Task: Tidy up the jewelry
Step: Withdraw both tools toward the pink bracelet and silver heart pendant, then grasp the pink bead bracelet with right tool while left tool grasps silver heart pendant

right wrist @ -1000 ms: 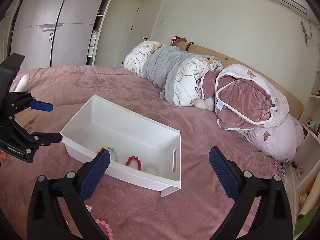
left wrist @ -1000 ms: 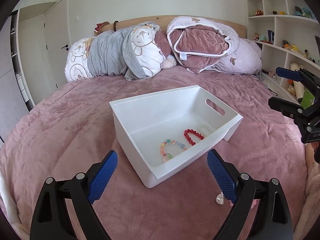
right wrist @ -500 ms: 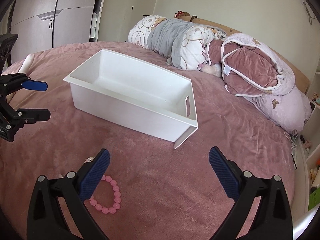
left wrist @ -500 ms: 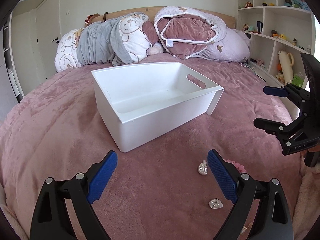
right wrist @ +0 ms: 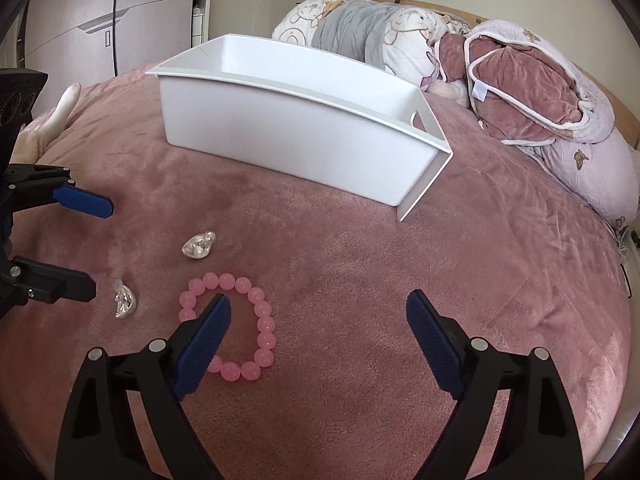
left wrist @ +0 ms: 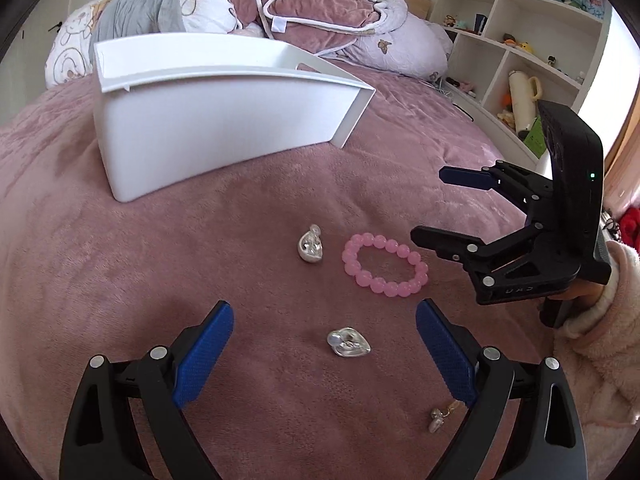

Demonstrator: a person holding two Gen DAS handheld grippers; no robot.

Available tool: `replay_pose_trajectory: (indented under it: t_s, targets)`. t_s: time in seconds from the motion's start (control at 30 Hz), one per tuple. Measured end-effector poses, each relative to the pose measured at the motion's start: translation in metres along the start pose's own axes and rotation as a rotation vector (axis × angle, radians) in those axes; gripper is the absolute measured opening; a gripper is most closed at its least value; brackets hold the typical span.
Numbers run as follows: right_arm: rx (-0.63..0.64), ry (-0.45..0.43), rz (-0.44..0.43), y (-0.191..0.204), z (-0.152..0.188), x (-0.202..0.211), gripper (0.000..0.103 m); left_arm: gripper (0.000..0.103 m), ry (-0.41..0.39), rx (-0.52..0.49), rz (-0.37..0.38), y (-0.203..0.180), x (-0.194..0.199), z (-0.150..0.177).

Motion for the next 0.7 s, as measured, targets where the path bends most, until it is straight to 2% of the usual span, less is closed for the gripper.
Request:
replay_pose_trajectory:
  t_s: [0.23,0.27,0.3,0.33,0.43,0.53,0.63,0.7]
  targets:
    - [0.016,0.077,0.012,0.006,0.019,-0.013,0.087,0.093,0.018,-0.094,-0.004,-0.013,-0.006,0.01]
    - [0.014,0.091,0.014,0.006,0.022,-0.016,0.087,0.091,0.026,-0.096,-0.001,-0.014,-0.007,0.012]
    - [0.009,0.105,0.011,0.005,0.026,-0.018,0.087,0.084,0.036,-0.097,-0.001,-0.014,-0.009,0.013]
    - [0.003,0.115,0.006,0.005,0.029,-0.02,0.086,0.08,0.05,-0.097,0.001,-0.013,-0.01,0.016]
    - [-0.022,0.137,-0.032,0.009,0.035,-0.023,0.075,0.07,0.094,-0.092,0.006,-0.012,-0.018,0.023]
    - [-0.047,0.149,-0.043,0.011,0.039,-0.025,0.073,0.067,0.101,-0.098,-0.002,-0.011,-0.021,0.025]
    - [-0.061,0.155,-0.068,0.014,0.04,-0.024,0.064,0.061,0.112,-0.089,-0.011,-0.009,-0.024,0.026]
    - [-0.059,0.158,-0.079,0.018,0.04,-0.024,0.058,0.052,0.123,-0.082,-0.02,-0.005,-0.026,0.028]
Point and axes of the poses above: each gripper's, at about its wrist camera, not at the fingertips, and x roughly against the way its jaws point, y to its left, z to its underside, the point moved 9 cm from there along -x, roughly the way its jaws point, and after that the axes turned 14 degrees about -y, right-handed, at the moved point
